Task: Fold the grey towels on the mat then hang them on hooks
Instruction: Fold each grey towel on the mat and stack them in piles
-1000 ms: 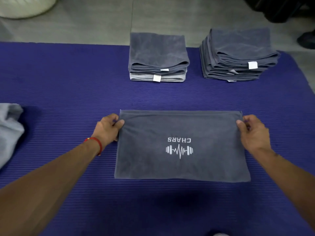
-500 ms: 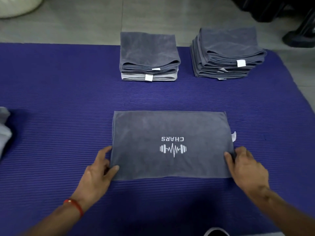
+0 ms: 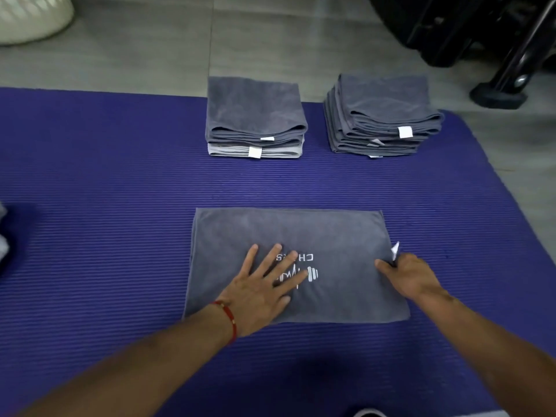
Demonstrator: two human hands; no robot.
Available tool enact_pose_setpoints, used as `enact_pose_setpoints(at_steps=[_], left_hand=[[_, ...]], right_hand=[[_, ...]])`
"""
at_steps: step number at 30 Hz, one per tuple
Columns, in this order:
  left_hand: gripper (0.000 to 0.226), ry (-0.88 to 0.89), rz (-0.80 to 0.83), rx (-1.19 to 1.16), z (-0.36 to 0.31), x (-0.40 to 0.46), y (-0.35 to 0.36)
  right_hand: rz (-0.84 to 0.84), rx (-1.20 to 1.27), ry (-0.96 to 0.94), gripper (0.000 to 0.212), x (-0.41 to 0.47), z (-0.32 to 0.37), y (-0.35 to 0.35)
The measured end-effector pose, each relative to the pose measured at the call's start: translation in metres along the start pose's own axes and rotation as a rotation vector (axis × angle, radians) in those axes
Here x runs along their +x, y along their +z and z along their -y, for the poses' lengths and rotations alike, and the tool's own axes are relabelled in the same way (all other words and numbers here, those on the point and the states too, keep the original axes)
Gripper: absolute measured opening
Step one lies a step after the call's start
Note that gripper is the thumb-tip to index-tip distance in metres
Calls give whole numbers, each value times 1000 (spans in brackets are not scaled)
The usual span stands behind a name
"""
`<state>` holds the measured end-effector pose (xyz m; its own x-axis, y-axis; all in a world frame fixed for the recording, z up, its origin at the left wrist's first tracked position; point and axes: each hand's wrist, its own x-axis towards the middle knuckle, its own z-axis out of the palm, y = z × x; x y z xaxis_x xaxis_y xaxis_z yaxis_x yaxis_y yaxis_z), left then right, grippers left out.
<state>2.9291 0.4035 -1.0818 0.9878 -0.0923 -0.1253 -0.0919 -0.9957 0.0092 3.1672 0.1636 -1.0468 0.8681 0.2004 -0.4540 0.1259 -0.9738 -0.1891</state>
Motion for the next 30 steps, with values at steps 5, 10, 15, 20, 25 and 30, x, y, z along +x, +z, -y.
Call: enact_pose_setpoints(at_steps=[5,10,15,20,25,30], left_hand=[[60,75,-43,-34,0,-16,-2],[59,104,63,-87,-20,-38,5],[58,-6,66,-453,-20,-37,-17],[58,-311,-91,-1114,-31,-32,-69],[31,-755,-234,-1871,-30,-5,-116],[12,-1087,-554,-1450,5,-22,-110]], right_hand=[[-119,-64,-116,35,-12,9,2],[93,531,63,12,-12,16,-20],[349,671,92,18,-13,20,-52],[198,166,-460,14,-45,55,-69],[176,191,-709,13,-104,140,-54],[375,354,-806,26,-139,190,-6]])
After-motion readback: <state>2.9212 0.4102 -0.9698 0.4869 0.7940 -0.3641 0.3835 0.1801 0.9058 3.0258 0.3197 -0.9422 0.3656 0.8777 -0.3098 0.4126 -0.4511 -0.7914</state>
